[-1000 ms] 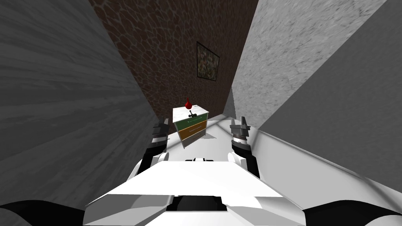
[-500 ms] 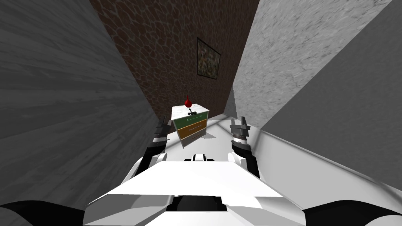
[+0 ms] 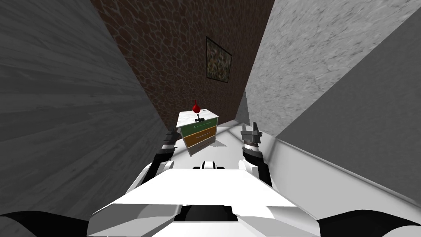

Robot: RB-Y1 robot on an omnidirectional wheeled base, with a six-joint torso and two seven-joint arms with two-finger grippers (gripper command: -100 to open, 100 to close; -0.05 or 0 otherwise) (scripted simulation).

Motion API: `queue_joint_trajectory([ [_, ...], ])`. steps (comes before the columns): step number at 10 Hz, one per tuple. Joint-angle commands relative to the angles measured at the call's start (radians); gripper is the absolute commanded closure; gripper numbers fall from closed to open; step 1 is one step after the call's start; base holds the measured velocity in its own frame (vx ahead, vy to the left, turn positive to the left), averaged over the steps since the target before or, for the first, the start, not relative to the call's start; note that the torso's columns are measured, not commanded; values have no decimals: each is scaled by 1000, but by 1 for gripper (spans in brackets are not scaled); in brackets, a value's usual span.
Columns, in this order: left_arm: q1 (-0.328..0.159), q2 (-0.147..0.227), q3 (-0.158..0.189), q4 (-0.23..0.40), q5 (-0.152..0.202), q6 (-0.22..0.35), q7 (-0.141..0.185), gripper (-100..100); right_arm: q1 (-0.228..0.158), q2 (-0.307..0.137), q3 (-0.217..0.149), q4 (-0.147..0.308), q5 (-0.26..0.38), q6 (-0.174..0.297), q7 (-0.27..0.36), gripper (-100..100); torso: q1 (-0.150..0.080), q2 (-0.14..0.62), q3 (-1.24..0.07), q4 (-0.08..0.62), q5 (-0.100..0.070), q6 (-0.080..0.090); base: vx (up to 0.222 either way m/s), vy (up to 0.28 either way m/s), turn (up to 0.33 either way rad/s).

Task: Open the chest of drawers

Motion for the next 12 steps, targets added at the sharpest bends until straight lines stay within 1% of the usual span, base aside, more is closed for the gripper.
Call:
queue_joint_trajectory([
  [1,-26,23,15,65,19,-9,4,-100,0,0,0,0,0,0,0,0,-1,1,0,0,0,0,83,-90,62],
  [6,-71,34,40,200,53,-36,9,-100,0,0,0,0,0,0,0,0,0,1,1,0,0,0,85,-85,56],
  [12,-123,30,69,354,94,-69,15,-100,0,0,0,0,0,0,0,0,2,1,1,0,0,0,84,-79,57],
])
